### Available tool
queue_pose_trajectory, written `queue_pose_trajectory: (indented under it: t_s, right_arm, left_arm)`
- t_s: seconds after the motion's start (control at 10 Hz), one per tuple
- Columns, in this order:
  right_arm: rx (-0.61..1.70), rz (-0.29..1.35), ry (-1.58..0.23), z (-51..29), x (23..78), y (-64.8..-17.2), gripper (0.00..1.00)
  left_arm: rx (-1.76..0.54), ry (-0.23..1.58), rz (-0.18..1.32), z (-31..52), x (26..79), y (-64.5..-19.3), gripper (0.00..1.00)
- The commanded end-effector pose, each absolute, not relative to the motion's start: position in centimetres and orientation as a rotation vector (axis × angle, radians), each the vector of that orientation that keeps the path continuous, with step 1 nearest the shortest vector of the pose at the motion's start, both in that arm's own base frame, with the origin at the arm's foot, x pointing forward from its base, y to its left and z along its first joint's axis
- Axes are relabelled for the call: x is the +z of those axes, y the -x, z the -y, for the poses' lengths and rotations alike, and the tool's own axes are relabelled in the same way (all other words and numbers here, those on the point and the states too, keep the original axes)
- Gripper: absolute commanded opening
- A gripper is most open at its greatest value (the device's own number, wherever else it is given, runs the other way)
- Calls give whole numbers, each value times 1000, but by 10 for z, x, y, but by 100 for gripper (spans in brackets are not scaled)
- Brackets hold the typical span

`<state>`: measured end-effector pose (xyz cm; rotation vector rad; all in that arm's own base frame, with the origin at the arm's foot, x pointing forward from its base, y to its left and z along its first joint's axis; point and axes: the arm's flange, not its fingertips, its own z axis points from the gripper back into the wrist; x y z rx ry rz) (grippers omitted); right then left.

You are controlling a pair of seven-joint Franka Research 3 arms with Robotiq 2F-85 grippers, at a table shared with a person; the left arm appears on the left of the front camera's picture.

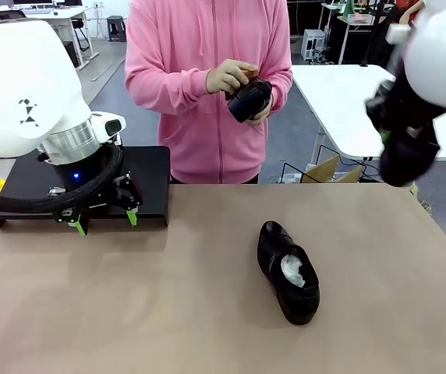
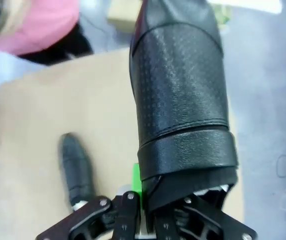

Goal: Organize the shoes by placing them on the stand.
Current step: Pick up one Shoe and place it in the middle of the table.

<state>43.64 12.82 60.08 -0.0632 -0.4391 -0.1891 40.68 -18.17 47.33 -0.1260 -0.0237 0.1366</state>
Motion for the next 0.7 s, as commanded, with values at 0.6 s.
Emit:
queue_pose_trajectory:
  t_s: [0.6]
  right_arm:
    - [-55,185,-156,-346,538,-352,0]
  left_arm:
    - [150,129,23,181,475,-407,99]
